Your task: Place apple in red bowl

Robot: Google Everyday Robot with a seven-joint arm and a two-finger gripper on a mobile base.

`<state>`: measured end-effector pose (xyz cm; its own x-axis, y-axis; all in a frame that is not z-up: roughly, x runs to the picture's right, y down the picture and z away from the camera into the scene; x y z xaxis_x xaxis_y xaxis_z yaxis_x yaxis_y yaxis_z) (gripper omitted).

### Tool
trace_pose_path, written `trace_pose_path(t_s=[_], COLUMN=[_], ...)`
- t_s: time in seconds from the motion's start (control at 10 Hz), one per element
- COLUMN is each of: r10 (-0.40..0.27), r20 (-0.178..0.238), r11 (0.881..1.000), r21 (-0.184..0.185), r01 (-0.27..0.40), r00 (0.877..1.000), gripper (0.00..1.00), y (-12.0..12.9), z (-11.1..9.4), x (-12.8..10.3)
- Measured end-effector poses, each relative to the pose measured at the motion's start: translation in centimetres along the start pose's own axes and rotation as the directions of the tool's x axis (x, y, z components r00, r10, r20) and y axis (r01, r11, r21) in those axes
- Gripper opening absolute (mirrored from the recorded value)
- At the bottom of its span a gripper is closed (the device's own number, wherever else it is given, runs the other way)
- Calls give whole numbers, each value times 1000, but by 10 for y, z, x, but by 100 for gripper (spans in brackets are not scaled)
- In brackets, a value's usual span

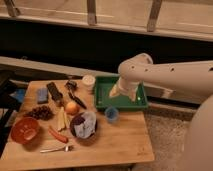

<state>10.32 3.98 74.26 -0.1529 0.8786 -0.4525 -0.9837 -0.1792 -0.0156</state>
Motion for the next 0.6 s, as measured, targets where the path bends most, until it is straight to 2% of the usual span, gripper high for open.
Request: trace_pose_path(t_s=[0.3, 0.4, 0.6], r10=[-1, -23, -83], r20=[-7, -12, -26], r11=[1000, 1000, 997], r21=[3, 8, -6], r01=[1, 23, 83], r00=[1000, 1000, 996], gripper=[74, 74, 74], y=[-1, -4, 13], z=[2, 5, 14], x=[1, 2, 4])
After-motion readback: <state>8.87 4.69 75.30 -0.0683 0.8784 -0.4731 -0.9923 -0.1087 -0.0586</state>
